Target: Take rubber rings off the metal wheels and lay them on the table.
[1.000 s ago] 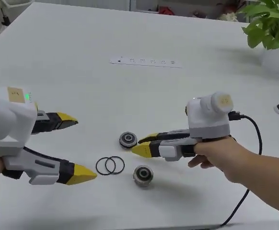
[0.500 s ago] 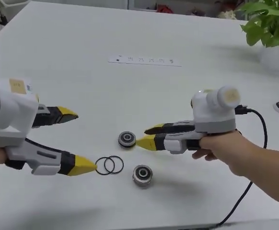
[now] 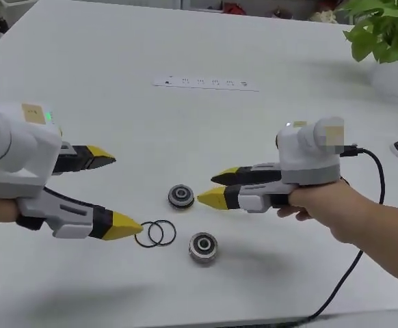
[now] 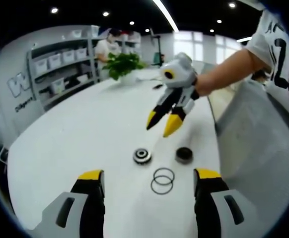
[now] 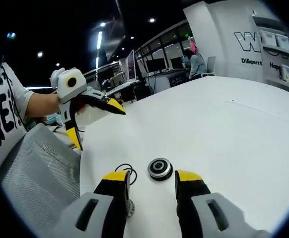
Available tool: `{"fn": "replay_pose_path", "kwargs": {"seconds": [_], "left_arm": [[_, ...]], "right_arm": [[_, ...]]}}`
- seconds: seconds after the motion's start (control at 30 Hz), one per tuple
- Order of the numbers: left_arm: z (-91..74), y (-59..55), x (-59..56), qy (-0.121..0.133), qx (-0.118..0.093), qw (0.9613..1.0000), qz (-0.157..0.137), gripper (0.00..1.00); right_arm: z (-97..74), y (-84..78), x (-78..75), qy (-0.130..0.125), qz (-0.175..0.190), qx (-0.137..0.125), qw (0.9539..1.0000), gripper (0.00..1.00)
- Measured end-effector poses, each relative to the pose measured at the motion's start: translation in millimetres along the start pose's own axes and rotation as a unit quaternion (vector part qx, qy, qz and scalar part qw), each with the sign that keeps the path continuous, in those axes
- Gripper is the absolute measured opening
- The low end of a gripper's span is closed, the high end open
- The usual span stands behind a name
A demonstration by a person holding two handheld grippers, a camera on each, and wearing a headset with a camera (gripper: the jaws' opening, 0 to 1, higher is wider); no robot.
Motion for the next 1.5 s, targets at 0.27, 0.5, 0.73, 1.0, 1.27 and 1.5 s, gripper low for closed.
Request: {"fn": "replay_pose_path", "kwargs": {"seconds": [0.27, 0.5, 0.73, 1.0, 1.27, 1.5], "left_arm": [[5.8, 1.0, 5.5, 0.001, 0.002, 1.0000, -0.001, 0.74], [12.9, 1.5, 8.7, -0.001, 0.005, 1.0000, -0.002, 0.74], [19.0, 0.5, 11.1, -0.003, 0.008, 1.0000, -0.003, 0.74], [26.4, 0.9, 13.1, -0.007, 0.011, 0.9999, -0.005, 0.74], [33.6, -0.9, 15.2, -0.010, 0.015, 0.9998, -0.007, 0.72], [39.9, -2.5, 19.0, -0.013, 0.018, 0.9997, -0.013, 0.70]], "right_arm": [[-1.1, -0.6, -3.8, -0.010, -0.025, 0.002, 0.9996, 0.36], [-0.4, -2.0, -9.7, -0.021, -0.034, 0.001, 0.9992, 0.37], [1.0, -4.3, -13.4, -0.027, -0.046, -0.004, 0.9986, 0.41], [3.4, -9.4, -14.4, -0.023, -0.047, 0.005, 0.9986, 0.41], [7.5, -15.2, -14.4, -0.019, -0.049, 0.010, 0.9986, 0.40], [10.9, -19.5, -17.7, -0.017, -0.052, 0.013, 0.9984, 0.39]]}}
Point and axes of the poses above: the centre of the closed fingertips' face, and the gripper's own axes: z roughly forward along the fingers, x roughly to its left, y roughly out of its top, the point moved 5 cm from there along -z, roughly backward along the fingers, and after that the axes turned 9 degrees about -z, right-handed, at the moved point
